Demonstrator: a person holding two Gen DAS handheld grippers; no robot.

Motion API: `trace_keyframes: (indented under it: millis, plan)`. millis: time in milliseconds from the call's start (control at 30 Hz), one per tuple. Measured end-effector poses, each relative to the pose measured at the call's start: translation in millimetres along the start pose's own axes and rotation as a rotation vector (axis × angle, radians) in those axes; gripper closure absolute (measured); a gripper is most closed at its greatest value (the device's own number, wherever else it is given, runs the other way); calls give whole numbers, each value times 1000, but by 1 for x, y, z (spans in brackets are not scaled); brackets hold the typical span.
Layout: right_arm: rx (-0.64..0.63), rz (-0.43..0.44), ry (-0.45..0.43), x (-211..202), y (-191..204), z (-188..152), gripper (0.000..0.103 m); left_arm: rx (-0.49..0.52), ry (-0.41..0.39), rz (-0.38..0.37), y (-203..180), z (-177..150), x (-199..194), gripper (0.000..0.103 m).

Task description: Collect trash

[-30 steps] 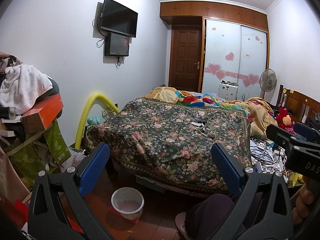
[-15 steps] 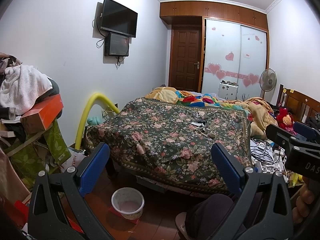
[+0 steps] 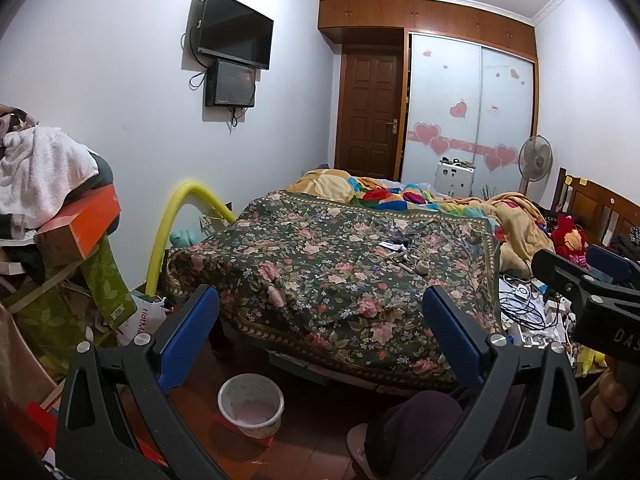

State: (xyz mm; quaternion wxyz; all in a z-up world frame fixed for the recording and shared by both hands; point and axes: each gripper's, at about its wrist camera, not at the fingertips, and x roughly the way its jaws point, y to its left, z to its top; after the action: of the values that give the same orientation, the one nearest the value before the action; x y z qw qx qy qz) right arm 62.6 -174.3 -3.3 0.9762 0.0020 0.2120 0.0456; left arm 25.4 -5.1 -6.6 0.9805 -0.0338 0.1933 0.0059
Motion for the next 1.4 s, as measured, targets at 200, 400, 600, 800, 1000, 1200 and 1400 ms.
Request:
trace_keyframes:
  millis: [200,400,600,800,1000,1200,1400]
  plan:
    - [-7,-7,-4,14,-7,12,0,-10,7,-2,-7,16,20,1]
    - [-6,-26,-14,37,-24,25,0,-19,14,-15,-21,38,54,1]
    - [-27,-53,-7,77,-53,40,0,-52,55,-57,-43,57,113,5]
    - [-52,-111,35,134,-93,46,0,-51,112,-44,-76,66,188,6]
    - [-97,-152,129,206,-138,44,0,-55,199,-49,-106,63,273,6]
    - [-108,-95,251,276,-166,33,0,-53,291,-48,-127,48,356,6]
    - [-53,21,377,350,-187,17,0,-55,379,-29,-142,20,429,6]
